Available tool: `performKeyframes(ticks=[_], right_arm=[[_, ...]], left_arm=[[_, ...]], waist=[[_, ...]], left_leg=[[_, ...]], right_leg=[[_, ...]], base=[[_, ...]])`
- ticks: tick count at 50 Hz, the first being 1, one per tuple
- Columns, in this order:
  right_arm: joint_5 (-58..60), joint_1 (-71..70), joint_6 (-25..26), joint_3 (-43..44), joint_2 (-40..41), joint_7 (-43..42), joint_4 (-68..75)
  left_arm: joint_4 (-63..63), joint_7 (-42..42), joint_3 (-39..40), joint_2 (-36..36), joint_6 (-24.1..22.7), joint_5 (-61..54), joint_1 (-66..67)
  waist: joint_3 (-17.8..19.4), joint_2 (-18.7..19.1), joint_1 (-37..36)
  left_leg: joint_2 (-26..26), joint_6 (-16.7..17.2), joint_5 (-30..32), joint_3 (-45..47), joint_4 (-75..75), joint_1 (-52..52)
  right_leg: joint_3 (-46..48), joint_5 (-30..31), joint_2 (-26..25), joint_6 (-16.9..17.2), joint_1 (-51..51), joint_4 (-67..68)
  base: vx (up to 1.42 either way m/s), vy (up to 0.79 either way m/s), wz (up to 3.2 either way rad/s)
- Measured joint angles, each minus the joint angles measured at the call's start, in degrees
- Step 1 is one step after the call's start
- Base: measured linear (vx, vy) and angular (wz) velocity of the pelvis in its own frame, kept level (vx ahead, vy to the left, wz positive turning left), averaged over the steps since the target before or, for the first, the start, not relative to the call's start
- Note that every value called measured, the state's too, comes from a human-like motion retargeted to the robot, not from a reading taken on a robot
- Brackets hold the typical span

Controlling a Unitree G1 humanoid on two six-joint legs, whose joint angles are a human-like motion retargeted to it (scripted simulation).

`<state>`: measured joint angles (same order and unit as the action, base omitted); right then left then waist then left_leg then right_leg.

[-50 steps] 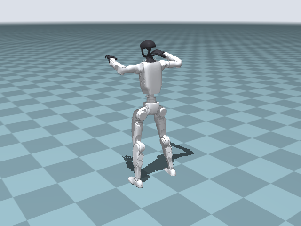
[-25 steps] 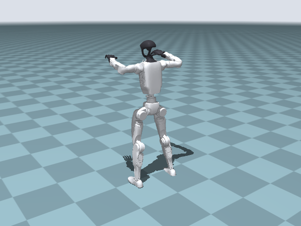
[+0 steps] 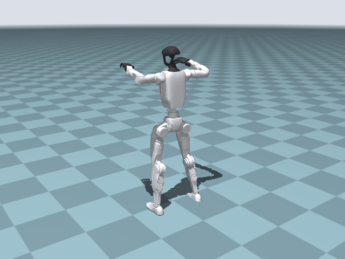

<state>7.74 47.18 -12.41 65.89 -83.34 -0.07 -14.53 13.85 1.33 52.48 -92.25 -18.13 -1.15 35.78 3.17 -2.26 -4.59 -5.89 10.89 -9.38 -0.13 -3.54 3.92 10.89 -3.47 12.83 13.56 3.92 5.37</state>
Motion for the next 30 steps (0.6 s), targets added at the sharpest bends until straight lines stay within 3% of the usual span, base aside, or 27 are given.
performKeyframes(ticks=[30], right_arm=[[0.2,0.2,-0.5,0.3,0.6,-0.4,0.1]], left_arm=[[0.6,0.4,1.3,0.3,-0.3,2.0,1.9]], waist=[[-0.2,-0.2,-0.1]], left_leg=[[0.1,0.0,-0.1,-0.8,-0.1,-0.3]], right_leg=[[1.0,-0.2,0.1,0.0,0.3,-0.1]], base=[[0.0,0.0,0.0]])
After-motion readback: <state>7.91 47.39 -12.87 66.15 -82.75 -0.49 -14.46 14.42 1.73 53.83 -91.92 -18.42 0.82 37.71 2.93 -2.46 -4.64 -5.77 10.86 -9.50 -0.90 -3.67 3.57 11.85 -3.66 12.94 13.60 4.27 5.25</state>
